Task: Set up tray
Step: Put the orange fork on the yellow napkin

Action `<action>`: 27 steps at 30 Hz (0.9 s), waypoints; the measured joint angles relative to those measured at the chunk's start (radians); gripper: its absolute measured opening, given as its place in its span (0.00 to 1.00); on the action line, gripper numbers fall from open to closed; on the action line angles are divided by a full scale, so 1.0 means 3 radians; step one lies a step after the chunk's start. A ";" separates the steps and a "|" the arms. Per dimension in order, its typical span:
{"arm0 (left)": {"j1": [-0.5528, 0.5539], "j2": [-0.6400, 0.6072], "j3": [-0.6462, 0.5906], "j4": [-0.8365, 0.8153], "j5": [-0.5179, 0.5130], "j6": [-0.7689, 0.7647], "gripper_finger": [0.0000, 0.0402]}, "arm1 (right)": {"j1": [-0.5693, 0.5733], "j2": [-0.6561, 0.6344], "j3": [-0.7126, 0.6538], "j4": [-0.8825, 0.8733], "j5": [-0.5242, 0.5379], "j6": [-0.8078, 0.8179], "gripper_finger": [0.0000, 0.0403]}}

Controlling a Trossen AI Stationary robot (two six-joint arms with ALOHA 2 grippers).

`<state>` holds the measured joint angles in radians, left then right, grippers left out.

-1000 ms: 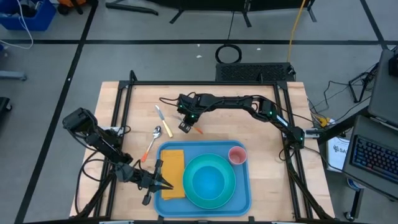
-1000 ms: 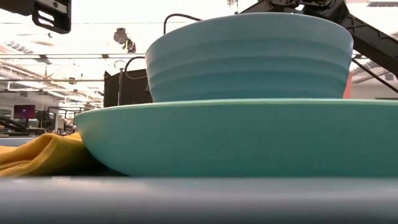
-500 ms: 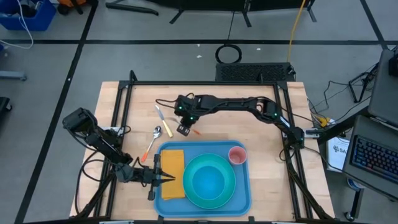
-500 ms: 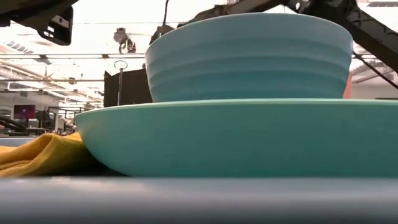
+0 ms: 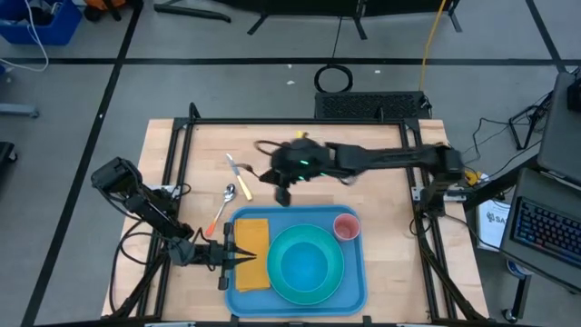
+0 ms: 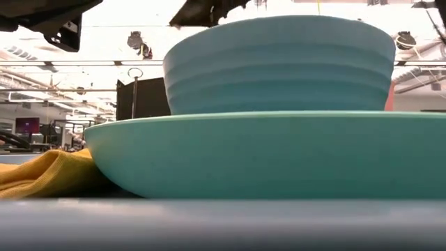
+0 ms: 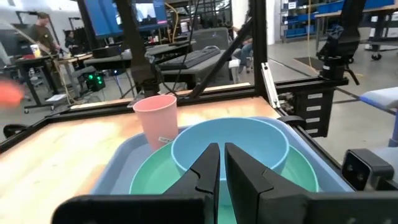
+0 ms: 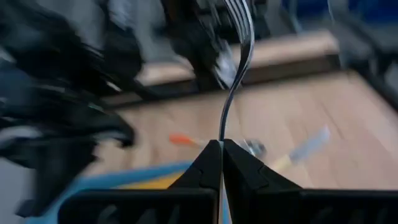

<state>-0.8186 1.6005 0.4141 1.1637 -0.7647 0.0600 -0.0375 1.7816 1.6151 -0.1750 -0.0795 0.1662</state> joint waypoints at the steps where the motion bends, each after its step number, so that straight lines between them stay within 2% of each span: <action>1: 0.0026 0.0000 0.0000 -0.0001 -0.0001 -0.0034 0.08 | 0.0052 -0.0136 -0.0232 0.0280 0.0000 -0.0015 0.00; 6: 0.0252 0.0000 0.0000 -0.0006 -0.0011 -0.0155 0.08 | 0.0313 -0.0636 -0.1278 0.1578 -0.0130 0.0038 0.00; 10: 0.0489 0.0001 0.0009 0.0029 0.0017 -0.0492 0.08 | 0.0445 -0.0752 -0.1766 0.2273 -0.0162 0.0039 0.00; 13: 0.0641 0.0001 0.0014 0.0196 0.0088 -0.0698 0.08 | 0.0508 -0.0743 -0.1952 0.2462 -0.0144 0.0019 0.00; 16: 0.0745 0.0001 0.0014 0.0300 0.0217 -0.0735 0.08 | 0.0575 -0.0739 -0.2090 0.2678 0.0090 -0.0045 0.00; 20: 0.0800 0.0001 0.0015 0.0257 0.0312 -0.0732 0.08 | 0.0631 -0.0737 -0.2253 0.2993 0.0041 -0.0077 0.00; 27: 0.0854 0.0007 0.0015 0.0170 0.0645 -0.0555 0.08 | 0.0777 -0.0735 -0.2312 0.3122 -0.0012 -0.0259 0.00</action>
<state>-0.5625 1.6027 0.4187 1.2148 -0.5711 -0.1064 0.1957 1.5610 0.9215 0.7615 -0.0830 0.0886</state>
